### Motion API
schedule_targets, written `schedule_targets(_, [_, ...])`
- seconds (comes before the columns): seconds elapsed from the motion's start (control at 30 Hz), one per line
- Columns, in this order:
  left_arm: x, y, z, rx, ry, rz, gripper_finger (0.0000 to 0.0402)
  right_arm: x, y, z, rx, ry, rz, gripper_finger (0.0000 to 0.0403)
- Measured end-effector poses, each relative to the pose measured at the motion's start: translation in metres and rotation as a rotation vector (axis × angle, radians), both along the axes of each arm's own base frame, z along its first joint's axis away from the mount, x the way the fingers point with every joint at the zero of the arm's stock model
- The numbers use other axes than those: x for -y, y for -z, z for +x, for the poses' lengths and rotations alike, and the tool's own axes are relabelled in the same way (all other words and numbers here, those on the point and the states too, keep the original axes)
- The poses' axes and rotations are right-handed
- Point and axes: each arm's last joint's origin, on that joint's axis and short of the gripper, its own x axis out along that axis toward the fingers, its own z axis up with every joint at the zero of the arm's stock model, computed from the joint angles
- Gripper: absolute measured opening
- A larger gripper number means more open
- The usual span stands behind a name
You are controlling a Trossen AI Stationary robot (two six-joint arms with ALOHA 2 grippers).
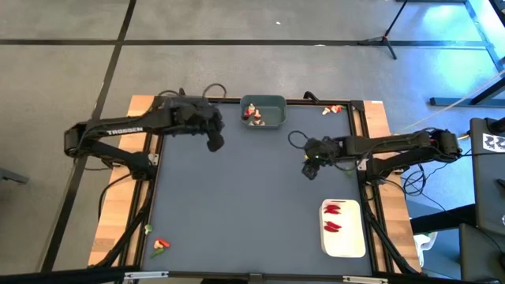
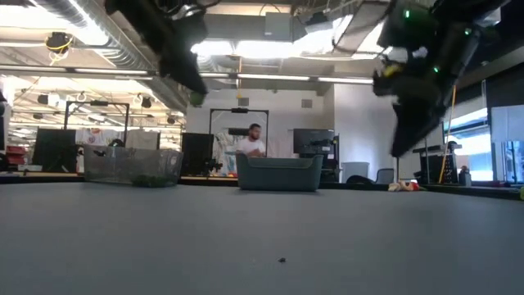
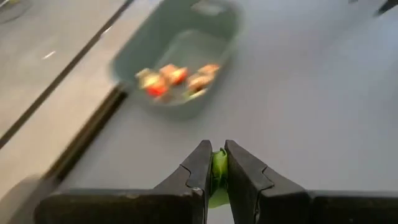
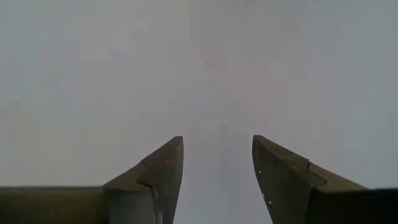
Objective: Sort produce into baskets
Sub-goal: Put the green chili pepper into the black bin
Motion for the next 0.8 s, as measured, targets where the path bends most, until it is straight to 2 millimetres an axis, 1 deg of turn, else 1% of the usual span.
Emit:
schedule_targets(0.1, [-0.016,0.002,-0.015,-0.073,-0.117,0.012,0.0033,0.008,0.006,-0.016,-0.149,0.125,0.000,0.0192])
schedule_targets(0.27, [-0.044,0.013,-0.038,-0.172,-0.295,-0.011,0.0033,0.017,0.009,-0.036,-0.331,0.248,-0.002,0.0192])
schedule_targets(0.47, [-0.070,0.037,-0.067,-0.225,-0.470,-0.057,0.0033,0.019,0.010,-0.044,-0.404,0.269,0.044,0.0192])
schedule_targets(0.67, [-0.084,0.059,-0.088,-0.253,-0.555,-0.069,0.0033,0.018,0.010,-0.046,-0.420,0.287,0.069,0.0192])
schedule_targets(0.8, [-0.090,0.069,-0.097,-0.241,-0.603,-0.069,0.0033,0.017,0.010,-0.046,-0.421,0.281,0.093,0.0192])
